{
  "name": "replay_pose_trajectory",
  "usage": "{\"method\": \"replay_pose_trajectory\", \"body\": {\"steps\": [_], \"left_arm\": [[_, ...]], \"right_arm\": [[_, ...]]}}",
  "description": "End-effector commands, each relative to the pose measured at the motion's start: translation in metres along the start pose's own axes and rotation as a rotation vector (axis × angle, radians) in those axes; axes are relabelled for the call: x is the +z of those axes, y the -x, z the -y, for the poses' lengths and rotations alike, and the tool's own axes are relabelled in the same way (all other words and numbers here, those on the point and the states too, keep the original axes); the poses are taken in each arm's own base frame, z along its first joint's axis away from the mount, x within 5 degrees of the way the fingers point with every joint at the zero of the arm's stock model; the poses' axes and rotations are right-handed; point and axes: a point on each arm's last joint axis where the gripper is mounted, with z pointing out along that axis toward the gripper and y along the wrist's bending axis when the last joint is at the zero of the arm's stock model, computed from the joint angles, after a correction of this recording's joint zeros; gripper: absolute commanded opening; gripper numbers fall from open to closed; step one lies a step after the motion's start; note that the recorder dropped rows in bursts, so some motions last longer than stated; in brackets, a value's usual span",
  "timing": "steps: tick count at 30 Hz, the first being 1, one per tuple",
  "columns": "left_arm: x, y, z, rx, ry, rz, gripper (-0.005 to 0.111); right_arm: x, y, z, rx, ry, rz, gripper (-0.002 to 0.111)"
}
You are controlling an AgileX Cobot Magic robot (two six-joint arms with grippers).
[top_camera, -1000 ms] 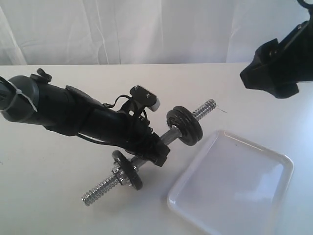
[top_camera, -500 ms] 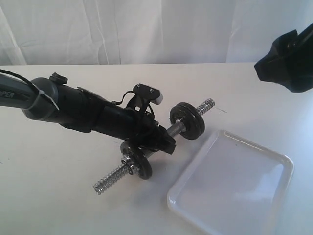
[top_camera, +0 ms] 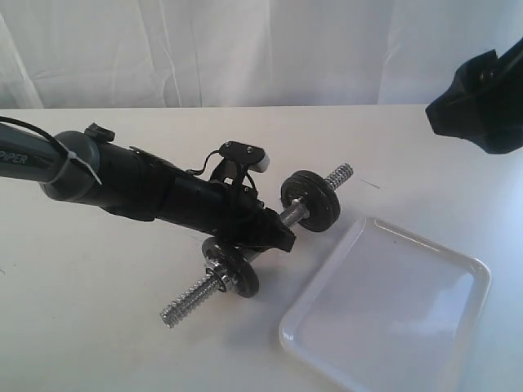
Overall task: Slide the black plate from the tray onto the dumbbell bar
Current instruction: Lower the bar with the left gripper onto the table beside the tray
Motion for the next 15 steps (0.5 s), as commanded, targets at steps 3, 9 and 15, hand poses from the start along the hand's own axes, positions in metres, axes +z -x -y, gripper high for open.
{"method": "replay_pose_trajectory", "body": {"steps": [3,9,15], "left_arm": [[-0.013,0.031,0.023,-0.071,-0.188,0.123,0.000],[-0.009,0.026,0.022,-0.065,-0.198,0.102,0.000],[-0.009,0.022,0.022,-0.020,-0.196,0.060,0.000]], "right_arm": [[-0.002,-0.001,0.002,-0.002,-0.012,0.005,0.076],[-0.002,-0.001,0.002,-0.002,-0.012,0.005,0.076],[-0.002,-0.001,0.002,0.000,-0.012,0.005,0.076]]}}
